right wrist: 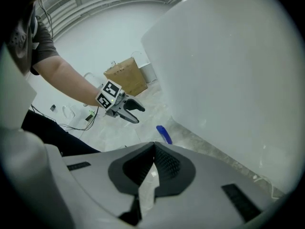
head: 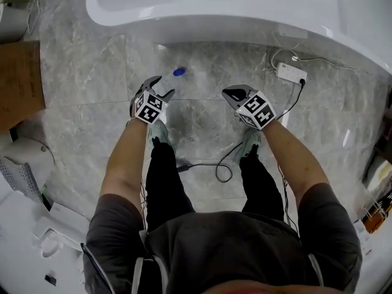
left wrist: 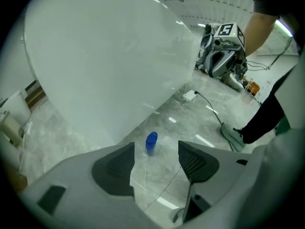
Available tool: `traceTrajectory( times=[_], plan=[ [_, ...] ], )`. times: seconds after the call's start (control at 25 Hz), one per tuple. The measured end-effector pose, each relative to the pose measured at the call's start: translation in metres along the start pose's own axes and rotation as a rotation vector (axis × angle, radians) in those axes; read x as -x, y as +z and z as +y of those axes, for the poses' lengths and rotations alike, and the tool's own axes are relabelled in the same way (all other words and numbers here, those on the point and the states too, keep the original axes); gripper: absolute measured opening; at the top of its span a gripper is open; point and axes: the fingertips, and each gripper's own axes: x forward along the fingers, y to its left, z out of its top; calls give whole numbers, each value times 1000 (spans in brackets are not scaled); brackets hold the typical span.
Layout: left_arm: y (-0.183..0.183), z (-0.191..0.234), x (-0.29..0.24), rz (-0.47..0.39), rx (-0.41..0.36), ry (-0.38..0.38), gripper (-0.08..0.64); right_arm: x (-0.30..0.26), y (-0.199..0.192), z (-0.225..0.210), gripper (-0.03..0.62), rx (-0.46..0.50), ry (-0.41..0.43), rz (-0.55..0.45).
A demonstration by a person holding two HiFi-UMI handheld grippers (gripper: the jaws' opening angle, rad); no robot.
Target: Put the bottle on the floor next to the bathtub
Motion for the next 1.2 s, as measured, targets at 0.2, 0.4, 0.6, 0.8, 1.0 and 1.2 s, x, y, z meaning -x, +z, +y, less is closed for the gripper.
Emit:
traceTrajectory(
  times=[0.2,0.4,0.6,0.8,1.0,1.2],
  plan=[
    [56,-2,104,-106,122,60,275,79,83,29,-8,39,-49,-62],
    [138,-34,227,-269,224,43,268,176,154,72,-8,63,-84,-114],
    [207,-56,333,-365,170,32,238,267,226,107,-8,101,-138,-183],
    [260,-85,431,-448,144,24,209,352,272,154,-8,114,-167,-249],
    [305,-114,510,-552,167,30,187,418,304,197,-8,143,-187,-302],
    [327,-138,573,-622,167,53,181,468,333,229,-8,127,-172,-403]
  ],
)
